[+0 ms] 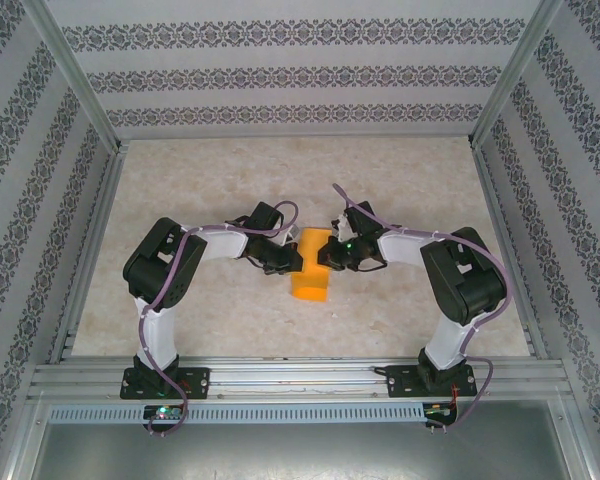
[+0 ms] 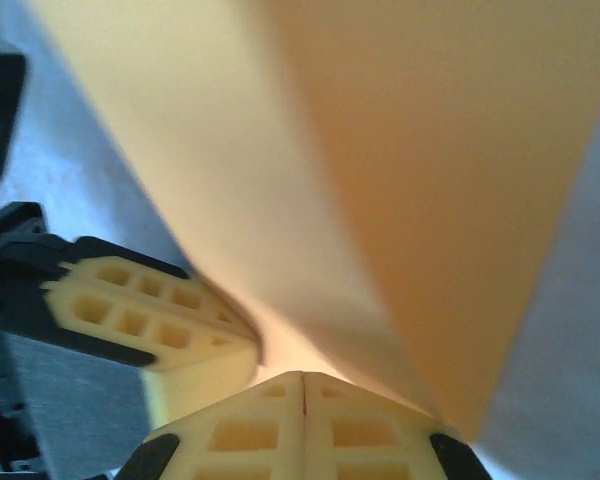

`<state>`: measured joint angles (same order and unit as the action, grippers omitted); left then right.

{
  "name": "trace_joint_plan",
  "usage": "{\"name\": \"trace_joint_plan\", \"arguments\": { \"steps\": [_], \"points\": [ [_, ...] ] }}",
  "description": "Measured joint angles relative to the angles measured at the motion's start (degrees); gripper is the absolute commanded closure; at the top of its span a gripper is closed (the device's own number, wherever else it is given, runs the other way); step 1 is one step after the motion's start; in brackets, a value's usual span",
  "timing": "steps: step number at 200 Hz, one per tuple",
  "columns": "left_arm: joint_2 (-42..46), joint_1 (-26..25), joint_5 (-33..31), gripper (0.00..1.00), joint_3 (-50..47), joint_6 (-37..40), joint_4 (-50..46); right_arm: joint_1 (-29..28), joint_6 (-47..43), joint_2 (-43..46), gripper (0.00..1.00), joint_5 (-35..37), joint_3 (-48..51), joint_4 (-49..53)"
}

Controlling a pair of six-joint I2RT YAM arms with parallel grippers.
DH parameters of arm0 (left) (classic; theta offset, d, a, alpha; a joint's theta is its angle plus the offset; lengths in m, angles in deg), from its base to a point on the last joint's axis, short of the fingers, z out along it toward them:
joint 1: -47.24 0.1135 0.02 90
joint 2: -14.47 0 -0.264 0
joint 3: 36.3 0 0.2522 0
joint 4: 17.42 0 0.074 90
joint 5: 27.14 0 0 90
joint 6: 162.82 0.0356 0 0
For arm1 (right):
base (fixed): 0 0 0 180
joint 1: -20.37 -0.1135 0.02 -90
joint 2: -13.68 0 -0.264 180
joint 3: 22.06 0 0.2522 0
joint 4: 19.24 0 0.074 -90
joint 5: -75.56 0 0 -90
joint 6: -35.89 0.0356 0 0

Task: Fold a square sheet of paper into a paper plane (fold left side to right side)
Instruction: Hold the square sheet of paper at the center of the table.

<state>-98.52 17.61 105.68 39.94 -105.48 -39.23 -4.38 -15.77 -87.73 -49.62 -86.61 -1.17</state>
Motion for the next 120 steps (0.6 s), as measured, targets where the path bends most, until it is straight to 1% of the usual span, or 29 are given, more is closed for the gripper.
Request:
{"name": "trace_joint_plan", "arguments": {
  "steps": [28,57,120],
  "points": [
    [0.00,-0.02,0.00,0.99,0.00,0.00,0.00,-1.73,0.76,-1.53,1.00,-0.04,-2.91,-2.58],
    [0.00,-0.02,0.02,0.99,0.00,0.02,0.00,-2.14,1.11,-4.79,1.00,0.00,-5.25,-4.55],
    [0.00,-0.07,0.00,0.98,0.00,0.02,-0.02,-2.12,1.62,-8.35,1.00,2.51,-6.08,-3.87]
  ]
}}
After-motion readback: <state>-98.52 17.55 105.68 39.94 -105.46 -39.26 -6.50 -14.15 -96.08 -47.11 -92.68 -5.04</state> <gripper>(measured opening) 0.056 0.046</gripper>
